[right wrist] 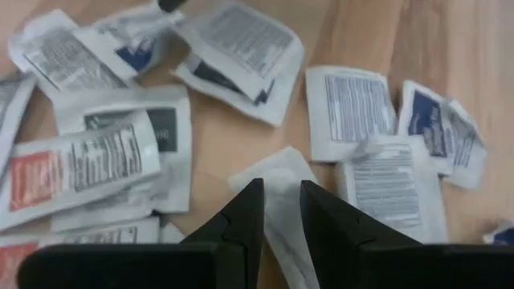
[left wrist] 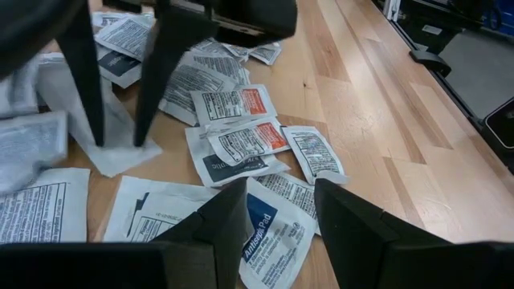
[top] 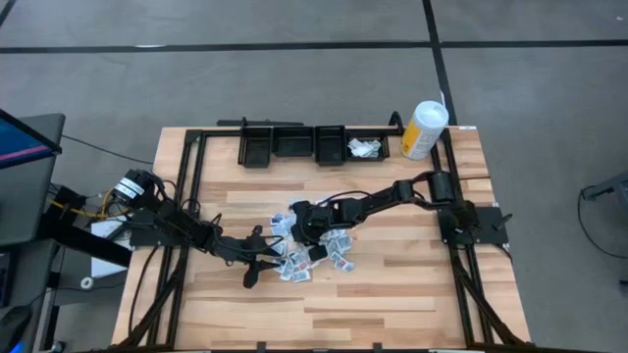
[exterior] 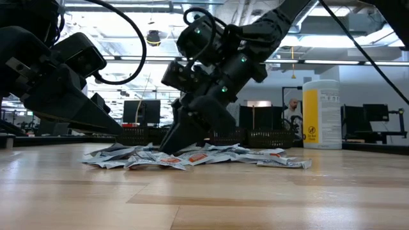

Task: Pick & Place First Aid Supplies
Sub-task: Put the green bandage pack into the right black bin

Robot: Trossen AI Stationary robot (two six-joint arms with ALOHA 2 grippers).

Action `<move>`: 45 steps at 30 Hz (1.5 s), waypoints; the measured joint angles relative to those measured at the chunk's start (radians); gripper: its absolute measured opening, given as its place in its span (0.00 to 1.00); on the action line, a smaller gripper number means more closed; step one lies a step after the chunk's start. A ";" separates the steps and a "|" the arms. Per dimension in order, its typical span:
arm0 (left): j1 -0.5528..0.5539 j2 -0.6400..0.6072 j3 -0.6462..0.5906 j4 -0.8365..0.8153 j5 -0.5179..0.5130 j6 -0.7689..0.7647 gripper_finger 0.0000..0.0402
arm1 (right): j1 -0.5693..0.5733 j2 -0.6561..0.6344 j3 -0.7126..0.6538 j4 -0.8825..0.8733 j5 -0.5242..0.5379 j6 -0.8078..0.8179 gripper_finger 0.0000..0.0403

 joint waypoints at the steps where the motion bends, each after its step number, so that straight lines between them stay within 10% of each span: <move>1: 0.000 0.000 0.000 0.000 0.000 0.000 0.37 | 0.001 0.008 0.003 0.002 -0.008 0.003 0.20; 21: 0.000 0.000 0.000 0.000 0.000 0.000 0.37 | 0.007 0.072 0.000 0.017 -0.022 0.051 0.01; 45: 0.000 0.000 0.000 0.000 0.000 0.000 0.37 | 0.016 -0.093 -0.005 -0.109 -0.018 0.063 0.08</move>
